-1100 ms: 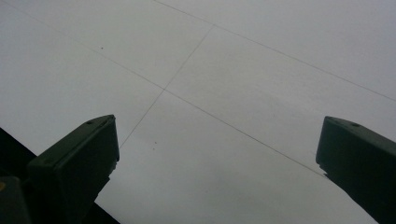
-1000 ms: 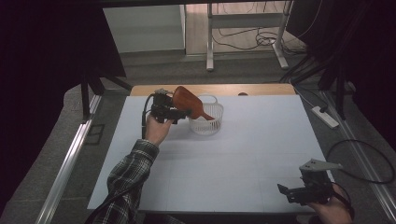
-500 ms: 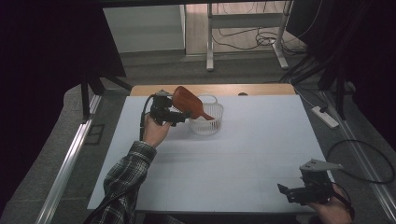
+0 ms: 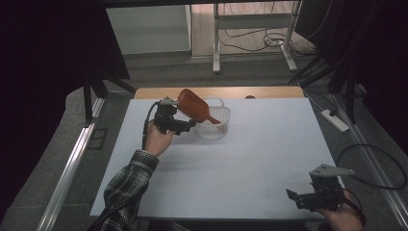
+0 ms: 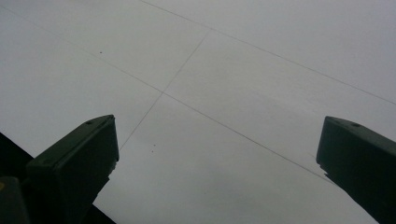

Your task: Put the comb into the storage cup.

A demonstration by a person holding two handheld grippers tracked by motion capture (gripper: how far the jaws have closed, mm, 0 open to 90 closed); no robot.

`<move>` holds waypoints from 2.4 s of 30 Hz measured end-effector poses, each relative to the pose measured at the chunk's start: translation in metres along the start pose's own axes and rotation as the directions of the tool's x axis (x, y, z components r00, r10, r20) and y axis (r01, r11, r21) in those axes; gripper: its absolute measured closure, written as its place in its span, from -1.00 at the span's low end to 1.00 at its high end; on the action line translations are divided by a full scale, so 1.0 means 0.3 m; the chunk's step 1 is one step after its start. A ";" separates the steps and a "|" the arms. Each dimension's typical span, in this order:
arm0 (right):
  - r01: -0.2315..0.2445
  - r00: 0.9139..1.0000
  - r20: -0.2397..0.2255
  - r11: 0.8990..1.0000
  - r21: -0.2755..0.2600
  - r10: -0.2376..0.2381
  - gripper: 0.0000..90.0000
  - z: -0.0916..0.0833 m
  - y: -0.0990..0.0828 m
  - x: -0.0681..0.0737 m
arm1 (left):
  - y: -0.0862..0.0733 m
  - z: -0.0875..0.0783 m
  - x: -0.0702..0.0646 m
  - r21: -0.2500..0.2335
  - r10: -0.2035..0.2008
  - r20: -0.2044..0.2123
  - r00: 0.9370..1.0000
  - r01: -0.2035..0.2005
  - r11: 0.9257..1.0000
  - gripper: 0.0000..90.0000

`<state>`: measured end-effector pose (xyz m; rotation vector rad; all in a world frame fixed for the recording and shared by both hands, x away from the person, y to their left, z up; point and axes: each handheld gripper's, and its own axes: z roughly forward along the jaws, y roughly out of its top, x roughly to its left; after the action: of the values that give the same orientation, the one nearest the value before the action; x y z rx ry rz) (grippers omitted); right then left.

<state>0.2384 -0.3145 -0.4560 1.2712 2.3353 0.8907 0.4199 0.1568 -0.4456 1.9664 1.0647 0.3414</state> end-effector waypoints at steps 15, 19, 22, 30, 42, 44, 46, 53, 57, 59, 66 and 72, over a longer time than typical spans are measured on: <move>0.008 1.000 0.005 1.000 0.005 -0.008 -1.00 0.001 0.000 0.004 | -0.067 0.003 0.009 -0.017 -0.013 0.067 0.998 0.014 1.000 -0.99; 0.012 1.000 0.004 1.000 0.004 -0.012 -1.00 0.001 0.000 0.004 | -0.076 0.003 0.006 -0.018 -0.001 0.071 0.997 0.002 1.000 -0.99; 0.013 1.000 0.003 1.000 0.005 -0.013 -1.00 0.001 0.000 0.005 | -0.080 -0.001 0.002 -0.026 0.007 0.069 0.998 -0.006 1.000 -0.99; 0.018 1.000 0.006 1.000 0.002 -0.018 -1.00 0.000 0.000 0.007 | -0.092 -0.021 -0.009 -0.025 0.012 0.072 0.997 -0.011 1.000 -1.00; 0.023 1.000 0.002 1.000 -0.001 -0.023 -1.00 -0.001 0.000 0.008 | -0.106 -0.051 -0.020 -0.023 0.010 0.081 0.997 -0.009 1.000 -1.00; 0.024 1.000 0.001 1.000 -0.002 -0.024 -1.00 -0.001 0.000 0.008 | -0.108 -0.058 -0.022 -0.026 0.012 0.085 0.996 -0.010 1.000 -1.00; 0.024 1.000 0.001 1.000 -0.001 -0.024 -1.00 -0.001 0.000 0.008 | -0.113 -0.065 -0.020 -0.022 0.008 0.097 0.995 -0.006 1.000 -1.00; 0.026 1.000 0.001 1.000 -0.002 -0.026 -1.00 -0.001 0.000 0.009 | -0.140 -0.087 -0.016 -0.010 0.004 0.096 0.995 -0.003 1.000 -1.00; 0.026 1.000 0.000 1.000 -0.001 -0.026 -1.00 0.000 0.001 0.009 | -0.153 -0.101 -0.016 -0.008 0.002 0.095 0.995 -0.001 1.000 -1.00; 0.026 1.000 0.000 1.000 0.000 -0.026 -1.00 -0.001 0.000 0.009 | -0.156 -0.107 -0.019 -0.011 0.005 0.093 0.996 -0.004 1.000 -1.00; 0.028 1.000 0.001 1.000 -0.001 -0.028 -1.00 -0.001 0.000 0.009 | -0.172 -0.132 -0.027 -0.011 0.004 0.106 0.994 -0.002 1.000 -1.00; 0.028 1.000 0.002 1.000 -0.002 -0.028 -1.00 -0.001 0.000 0.010 | -0.187 -0.147 -0.035 0.000 0.004 0.112 0.994 -0.004 1.000 -1.00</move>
<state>0.2367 -0.3121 -0.4557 1.2353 2.3445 0.8825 0.3569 0.1882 -0.4618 1.9641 0.9885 0.2302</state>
